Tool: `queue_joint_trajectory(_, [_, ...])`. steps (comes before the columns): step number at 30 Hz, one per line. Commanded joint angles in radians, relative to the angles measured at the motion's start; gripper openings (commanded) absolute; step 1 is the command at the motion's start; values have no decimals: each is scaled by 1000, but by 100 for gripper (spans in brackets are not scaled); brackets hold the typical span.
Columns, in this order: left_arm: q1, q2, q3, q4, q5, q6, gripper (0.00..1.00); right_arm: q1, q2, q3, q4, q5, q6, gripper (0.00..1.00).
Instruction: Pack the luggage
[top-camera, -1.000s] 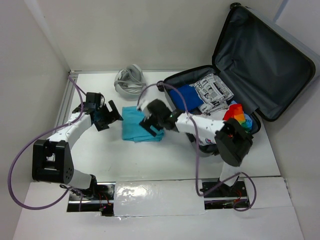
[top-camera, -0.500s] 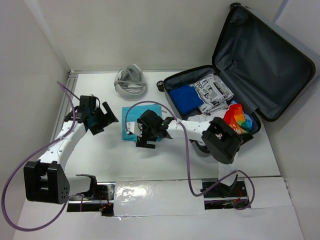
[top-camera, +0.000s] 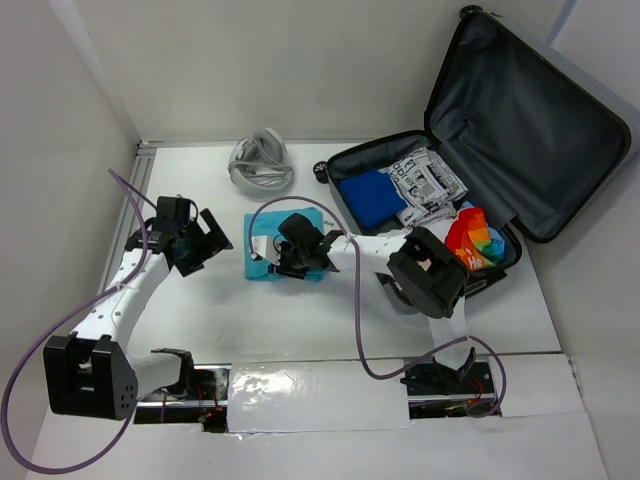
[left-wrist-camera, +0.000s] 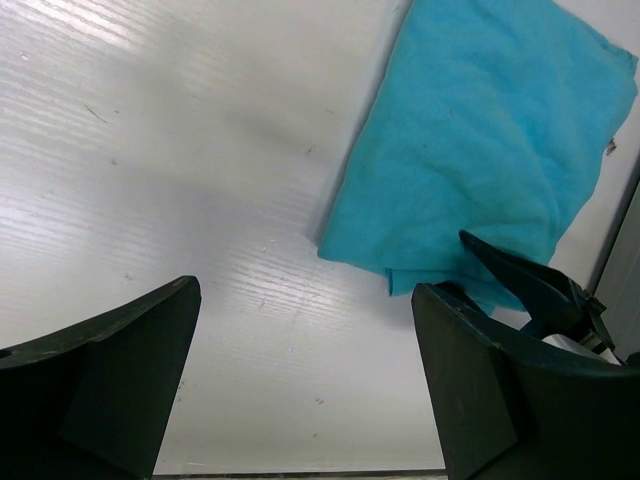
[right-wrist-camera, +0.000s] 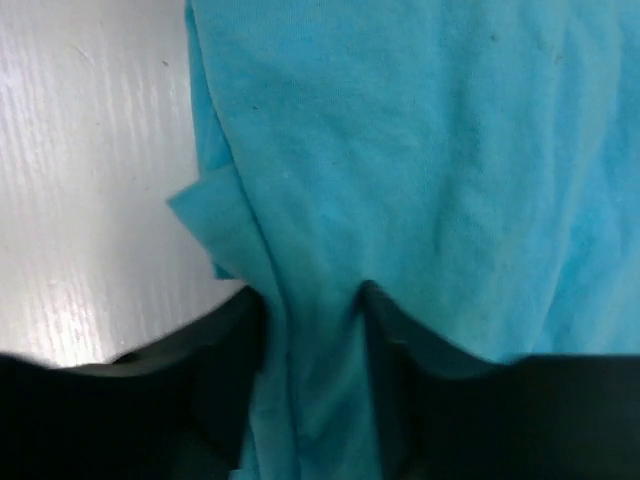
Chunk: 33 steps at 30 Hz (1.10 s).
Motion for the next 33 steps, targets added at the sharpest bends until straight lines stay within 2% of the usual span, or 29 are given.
queue_joint_trajectory(1, [7, -30, -11, -6, -17, -5, 100, -19, 10, -8, 43, 17, -1, 43])
queue_joint_trajectory(2, [7, -30, -11, -6, -17, -5, 100, -19, 10, -17, 43, 17, 13, 28])
queue_joint_trajectory(6, [7, -30, -11, -6, -26, -5, 100, -28, -8, -26, 43, -1, 25, 0])
queue_joint_trajectory(8, [7, -39, -11, -6, -35, -5, 100, -28, -59, -8, 2, -73, 45, 0])
queue_joint_trajectory(13, [7, -39, -2, -6, -35, -5, 100, -38, -201, 64, -58, -190, 315, 0])
queue_joint_trajectory(17, [7, -30, -2, -6, -26, -5, 100, -93, -278, 63, -56, -314, 501, 0])
queue_joint_trajectory(22, [7, -19, 8, 13, 5, 4, 100, -197, -278, 132, -106, -455, 760, 0])
queue_joint_trajectory(25, [7, -19, 8, 13, 16, 4, 100, -275, -269, 123, -106, -536, 820, 0])
queue_joint_trajectory(29, [7, -19, 8, 22, 16, 4, 100, -371, -269, 123, -152, -520, 872, 0])
queue_joint_trajectory(33, [7, -1, 8, 22, 16, 4, 100, -482, -312, 77, -152, -573, 961, 0])
